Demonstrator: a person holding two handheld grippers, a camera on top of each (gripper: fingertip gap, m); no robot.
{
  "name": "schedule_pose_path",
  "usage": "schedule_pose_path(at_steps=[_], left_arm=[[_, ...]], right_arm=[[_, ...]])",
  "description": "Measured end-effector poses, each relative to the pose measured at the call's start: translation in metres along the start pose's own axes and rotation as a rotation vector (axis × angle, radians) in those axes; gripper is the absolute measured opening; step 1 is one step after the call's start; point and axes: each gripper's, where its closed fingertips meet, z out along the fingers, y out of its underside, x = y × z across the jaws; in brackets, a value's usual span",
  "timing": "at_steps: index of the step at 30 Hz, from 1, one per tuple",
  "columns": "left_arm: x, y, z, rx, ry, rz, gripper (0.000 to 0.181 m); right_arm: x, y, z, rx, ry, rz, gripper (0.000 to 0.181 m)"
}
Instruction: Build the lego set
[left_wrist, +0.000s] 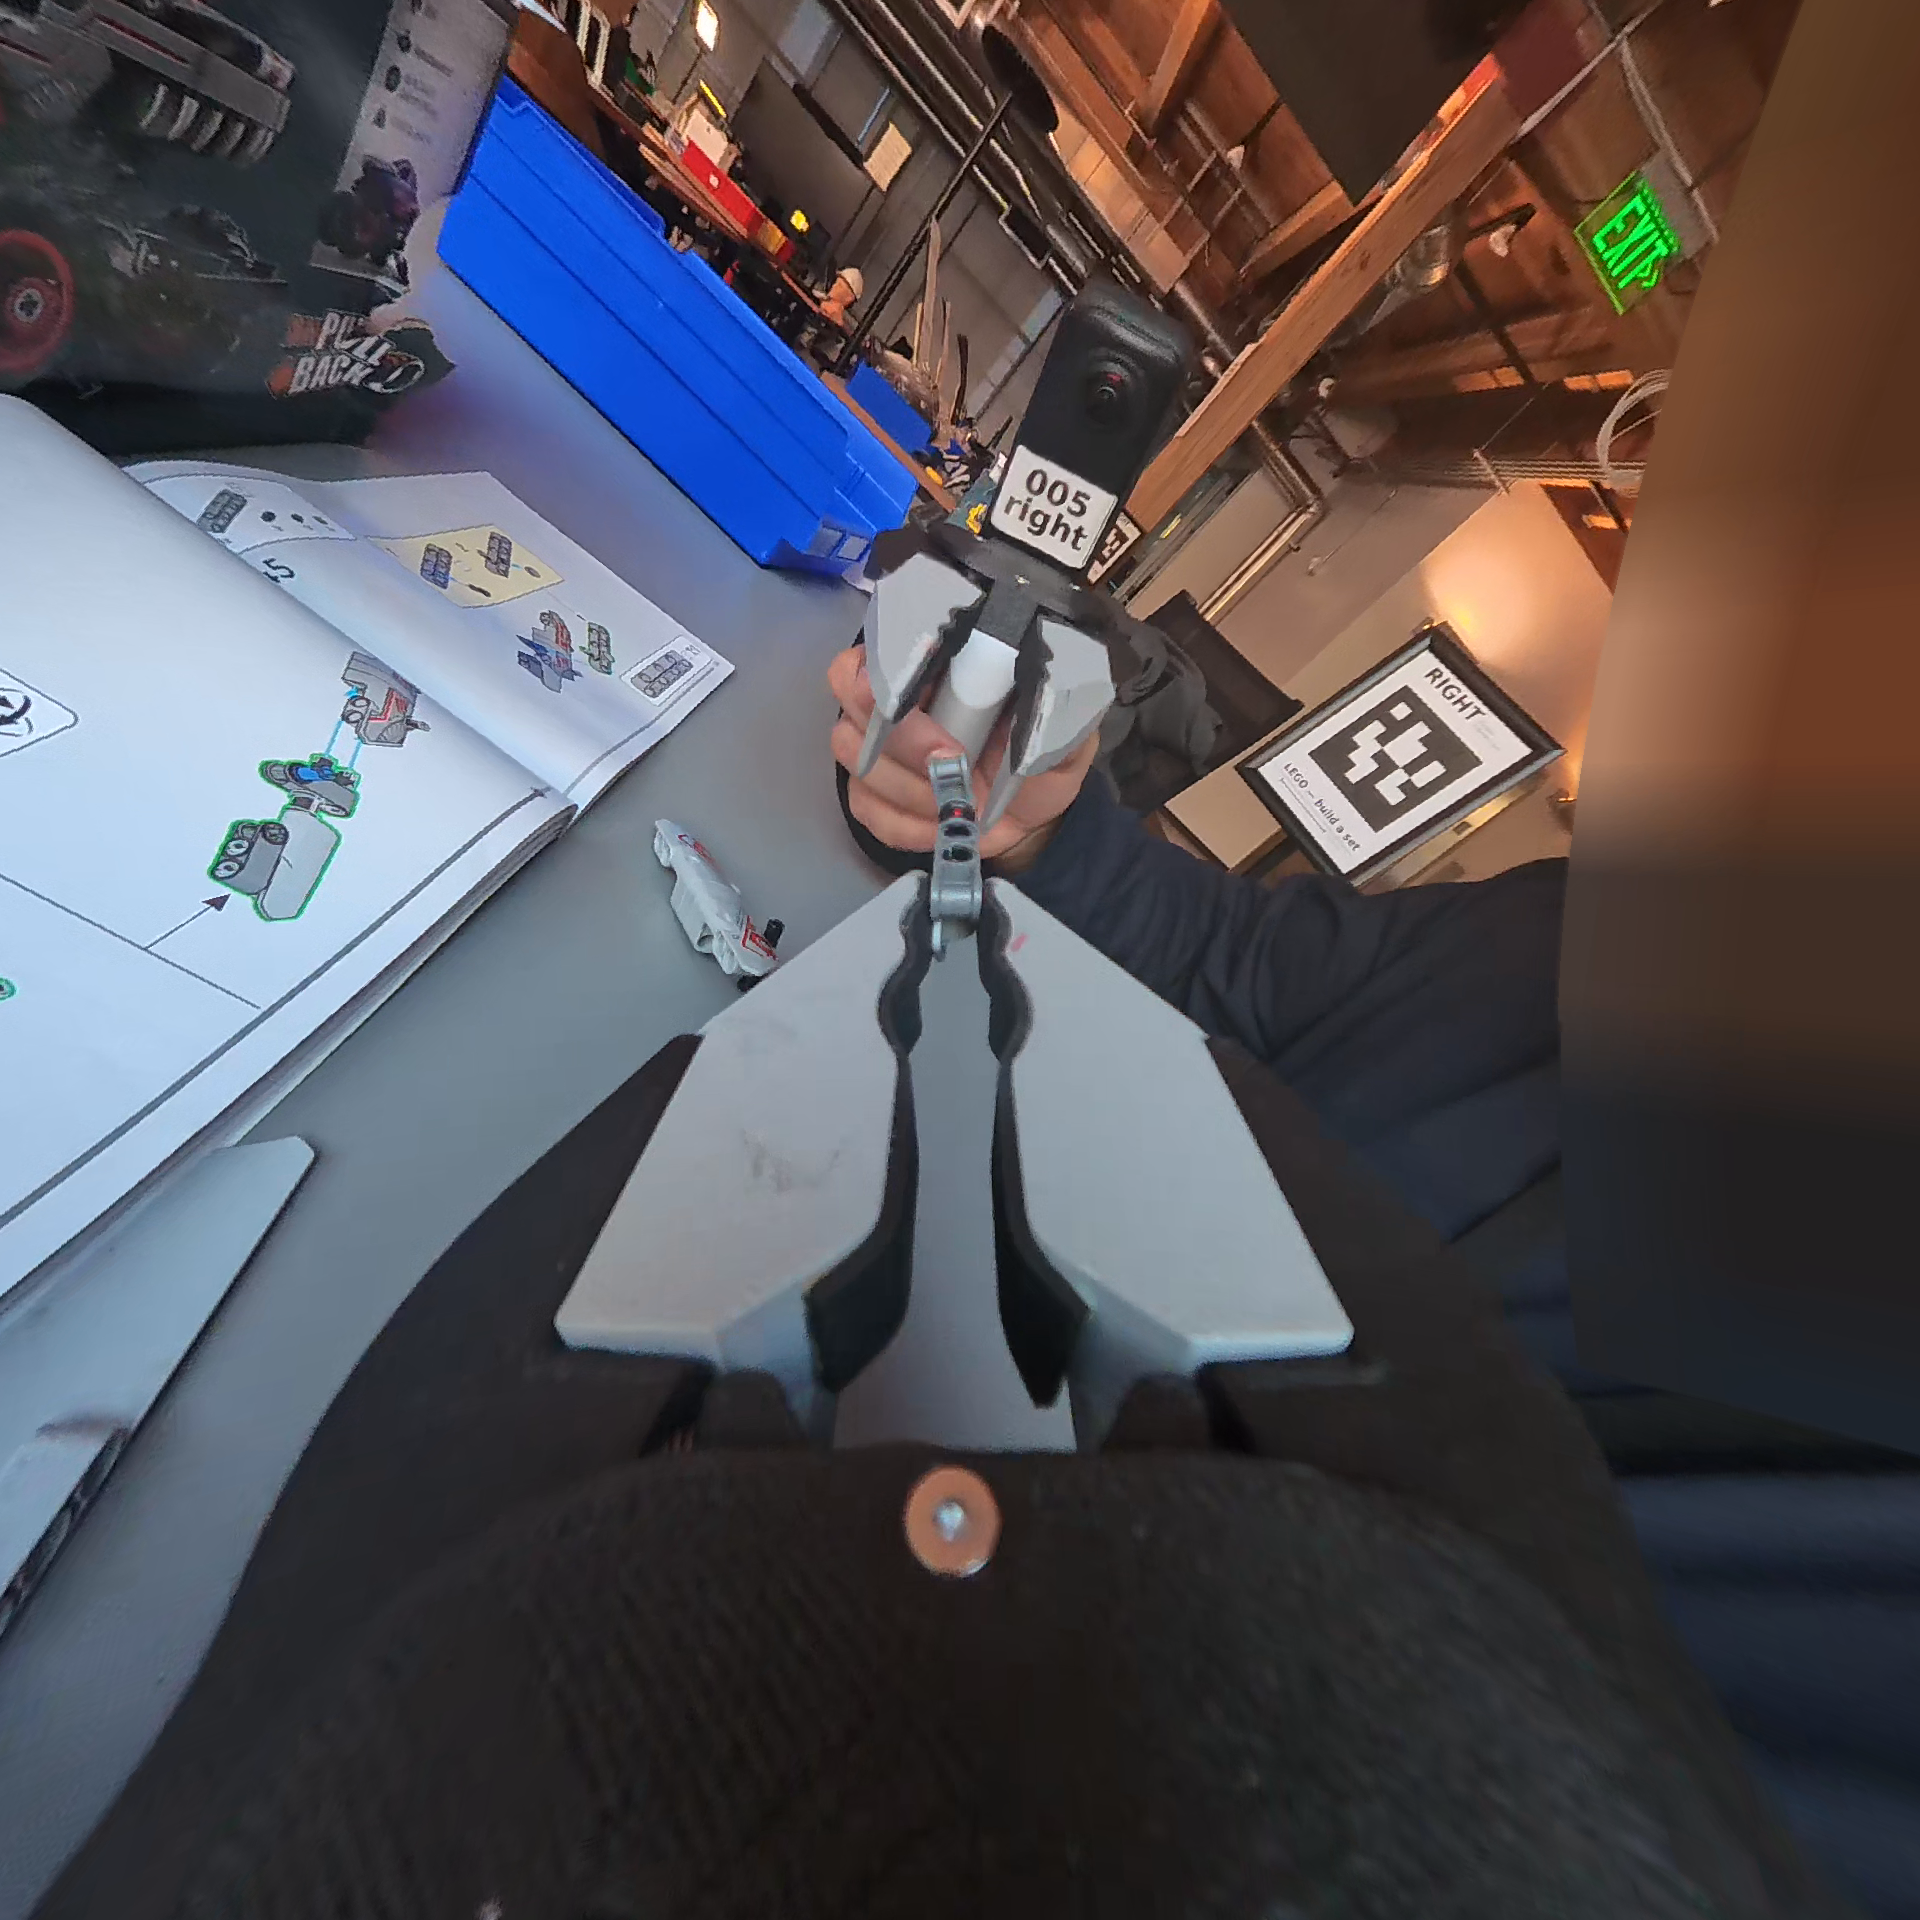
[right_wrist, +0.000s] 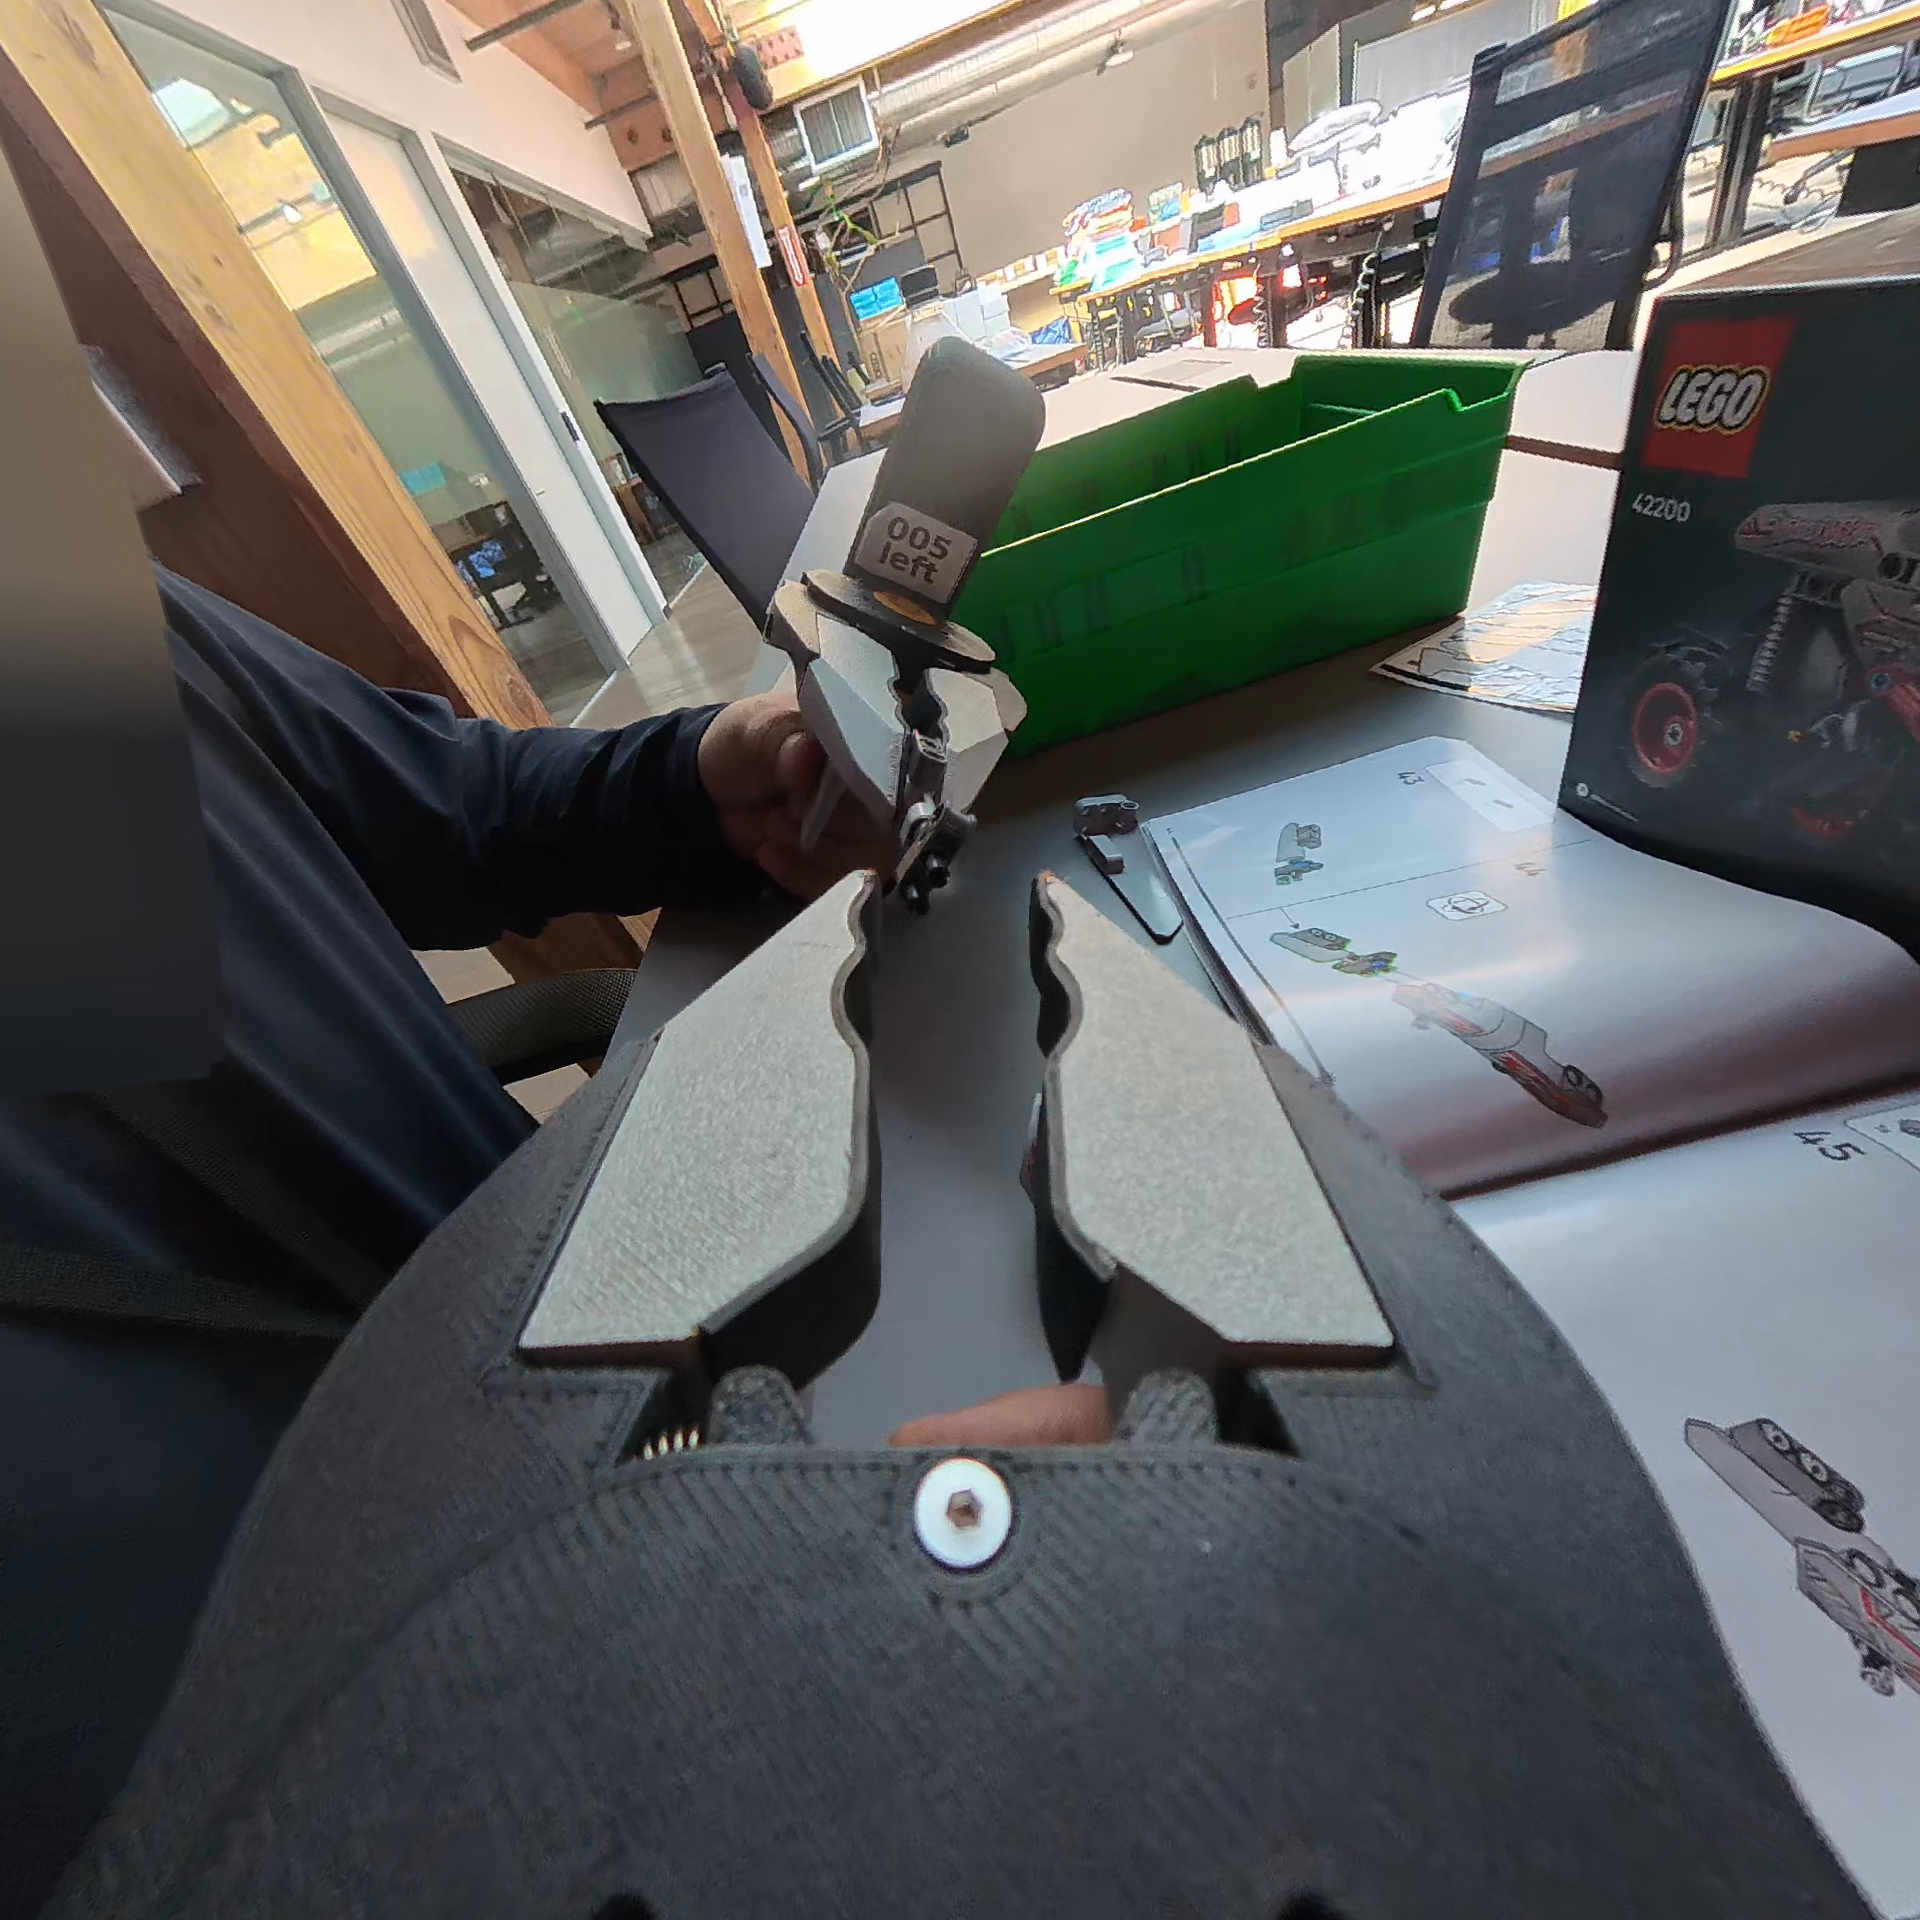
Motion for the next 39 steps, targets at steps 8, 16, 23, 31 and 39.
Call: schedule_pose_path(at_steps=[8,16,23,31,39], left_arm=[[0.006,0.003,0.004,-0.024,0.002,0.069,0.005],[0.005,0.009,0.008,-0.050,0.001,0.060,0.005],[0.006,0.010,0.008,-0.048,0.030,0.016,0.005],[0.006,0.014,0.009,-0.083,-0.008,0.076,0.005],[0.004,0.011,0.007,-0.072,-0.015,0.075,0.005]], right_arm=[[-0.008,0.013,0.013,-0.048,-0.039,0.034,0.022],[-0.016,0.019,0.018,-0.067,-0.057,-0.015,0.008],[-0.017,0.019,0.017,-0.086,-0.024,-0.124,0.008],[-0.013,0.015,0.012,-0.064,-0.044,-0.066,0.012],[-0.006,0.006,0.005,-0.018,-0.029,-0.032,0.012]])
